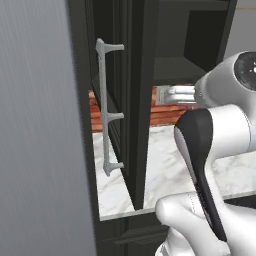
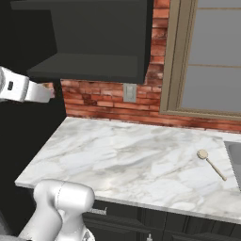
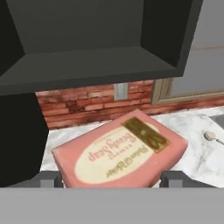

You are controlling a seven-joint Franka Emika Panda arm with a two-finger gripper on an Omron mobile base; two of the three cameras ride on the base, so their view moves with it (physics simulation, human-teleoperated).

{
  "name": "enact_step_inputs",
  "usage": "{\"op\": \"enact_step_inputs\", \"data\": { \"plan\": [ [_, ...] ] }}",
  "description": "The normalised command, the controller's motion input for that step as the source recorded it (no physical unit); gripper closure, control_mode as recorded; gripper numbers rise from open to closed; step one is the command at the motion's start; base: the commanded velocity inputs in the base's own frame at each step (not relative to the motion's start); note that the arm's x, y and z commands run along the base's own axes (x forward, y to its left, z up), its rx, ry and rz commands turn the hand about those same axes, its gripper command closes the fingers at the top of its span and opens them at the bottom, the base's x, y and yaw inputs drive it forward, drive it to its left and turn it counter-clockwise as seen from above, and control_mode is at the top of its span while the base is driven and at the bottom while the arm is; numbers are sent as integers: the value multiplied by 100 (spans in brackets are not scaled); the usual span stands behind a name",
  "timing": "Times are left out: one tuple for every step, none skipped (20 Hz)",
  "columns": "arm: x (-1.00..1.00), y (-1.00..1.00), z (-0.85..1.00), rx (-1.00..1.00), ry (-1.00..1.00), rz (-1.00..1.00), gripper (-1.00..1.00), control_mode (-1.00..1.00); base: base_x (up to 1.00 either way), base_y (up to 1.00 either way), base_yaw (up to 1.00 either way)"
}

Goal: Locate and retrieve the bar soap and dish brush from the cabinet. Place them next to the sink.

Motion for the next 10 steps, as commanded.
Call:
{"op": "enact_step_inputs", "data": {
  "plan": [
    [-65,-38,-21,0,2,-17,100,-100,0,0,0],
    [-64,-38,-21,0,2,-17,100,-100,0,0,0],
    [-65,-37,-23,-1,1,-17,100,-100,0,0,0],
    [-65,-37,-23,0,1,-17,100,-100,0,0,0],
    [-65,-38,-24,0,2,-17,100,-100,0,0,0],
    [-63,-39,-26,0,2,-17,100,-100,0,0,0],
    [-61,-40,-28,0,2,-18,100,-100,0,0,0],
    [-60,-43,-22,0,2,-17,100,-100,0,0,0],
    [-56,-39,-11,0,0,-13,100,-100,0,0,0],
    [-46,-43,0,0,0,-11,100,-100,0,0,0]
  ]
}}
